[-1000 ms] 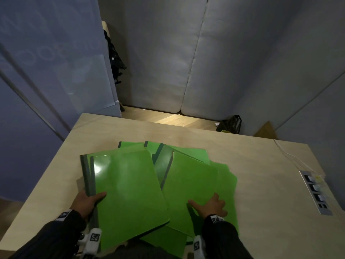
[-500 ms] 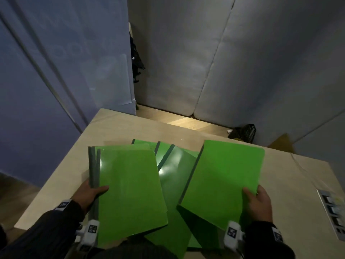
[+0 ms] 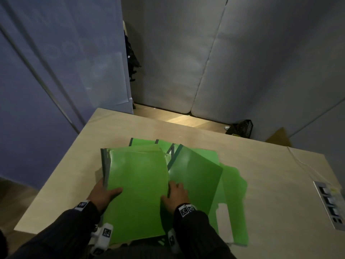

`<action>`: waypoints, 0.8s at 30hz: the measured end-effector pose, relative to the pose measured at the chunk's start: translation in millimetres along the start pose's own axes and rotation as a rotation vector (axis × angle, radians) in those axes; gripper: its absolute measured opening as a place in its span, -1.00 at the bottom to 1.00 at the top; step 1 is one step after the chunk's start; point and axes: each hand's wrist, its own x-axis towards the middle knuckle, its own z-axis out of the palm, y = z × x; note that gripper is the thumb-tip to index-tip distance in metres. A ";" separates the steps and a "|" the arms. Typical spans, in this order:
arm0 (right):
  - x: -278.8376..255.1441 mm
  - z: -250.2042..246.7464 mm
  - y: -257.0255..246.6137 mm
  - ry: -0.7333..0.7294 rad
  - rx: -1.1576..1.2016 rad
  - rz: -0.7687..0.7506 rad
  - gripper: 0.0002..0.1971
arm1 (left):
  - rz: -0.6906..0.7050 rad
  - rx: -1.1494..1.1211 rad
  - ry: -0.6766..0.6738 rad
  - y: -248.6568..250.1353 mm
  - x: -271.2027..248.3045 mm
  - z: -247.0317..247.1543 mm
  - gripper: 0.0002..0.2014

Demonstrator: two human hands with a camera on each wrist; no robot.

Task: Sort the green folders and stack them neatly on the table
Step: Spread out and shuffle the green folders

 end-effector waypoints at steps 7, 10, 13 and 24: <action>-9.0 -34.2 70.8 0.295 0.273 0.522 0.11 | -0.017 -0.052 0.144 -7.8 10.5 -38.5 -0.67; -12.9 -26.0 72.0 0.295 0.218 0.513 0.40 | -0.011 -0.045 0.217 -23.1 18.2 -65.0 -0.63; -19.0 -20.7 66.4 0.266 0.113 0.503 0.50 | -0.097 -0.113 0.291 -37.3 21.2 -76.9 -0.61; -21.6 -47.3 95.9 0.242 0.164 0.639 0.60 | -0.170 0.138 0.366 -120.8 66.4 -191.6 -0.49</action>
